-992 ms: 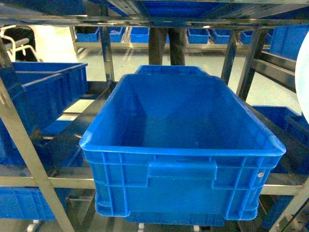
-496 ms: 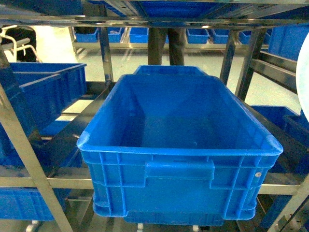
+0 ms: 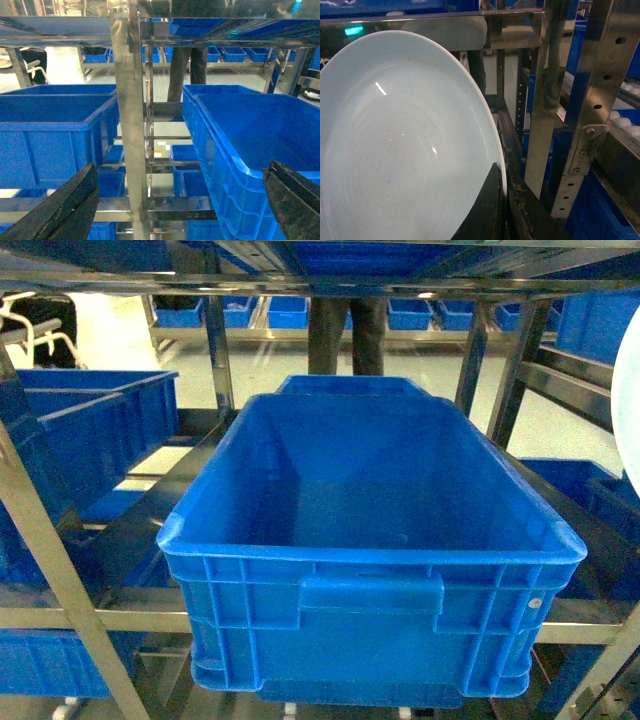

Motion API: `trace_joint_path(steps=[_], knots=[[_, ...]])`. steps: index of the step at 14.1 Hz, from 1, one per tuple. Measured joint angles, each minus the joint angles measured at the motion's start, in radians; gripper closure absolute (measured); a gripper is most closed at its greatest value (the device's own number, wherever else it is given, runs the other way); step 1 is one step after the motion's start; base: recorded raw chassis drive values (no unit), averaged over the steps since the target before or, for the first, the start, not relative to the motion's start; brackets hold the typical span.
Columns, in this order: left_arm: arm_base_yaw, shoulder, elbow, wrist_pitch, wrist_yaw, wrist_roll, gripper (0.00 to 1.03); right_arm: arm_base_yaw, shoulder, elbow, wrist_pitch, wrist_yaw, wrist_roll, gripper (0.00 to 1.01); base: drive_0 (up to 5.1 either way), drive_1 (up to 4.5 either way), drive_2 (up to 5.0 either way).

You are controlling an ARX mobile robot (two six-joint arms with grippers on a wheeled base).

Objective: Place blue tray on left shelf second layer neatly

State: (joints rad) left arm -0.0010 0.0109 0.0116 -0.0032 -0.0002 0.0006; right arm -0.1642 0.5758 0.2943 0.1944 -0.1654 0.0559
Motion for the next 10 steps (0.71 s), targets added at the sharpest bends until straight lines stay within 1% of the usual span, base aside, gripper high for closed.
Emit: trace_joint_path(steps=[2, 5, 10], knots=[[0.0, 0.0, 0.0, 0.0, 0.0, 0.0, 0.05, 0.0, -0.002, 0.0, 0.0, 0.0, 0.0, 0.99, 0.0, 0.0, 0.0], [0.0, 0.0, 0.0, 0.0, 0.0, 0.0, 0.05, 0.0, -0.006, 0.0, 0.001, 0.0, 0.0, 0.99, 0.1, 3.65, -3.5], [0.0, 0.0, 0.0, 0.0, 0.0, 0.0, 0.05, 0.0, -0.002, 0.0, 0.001, 0.0, 0.0, 0.99, 0.0, 0.0, 0.0]])
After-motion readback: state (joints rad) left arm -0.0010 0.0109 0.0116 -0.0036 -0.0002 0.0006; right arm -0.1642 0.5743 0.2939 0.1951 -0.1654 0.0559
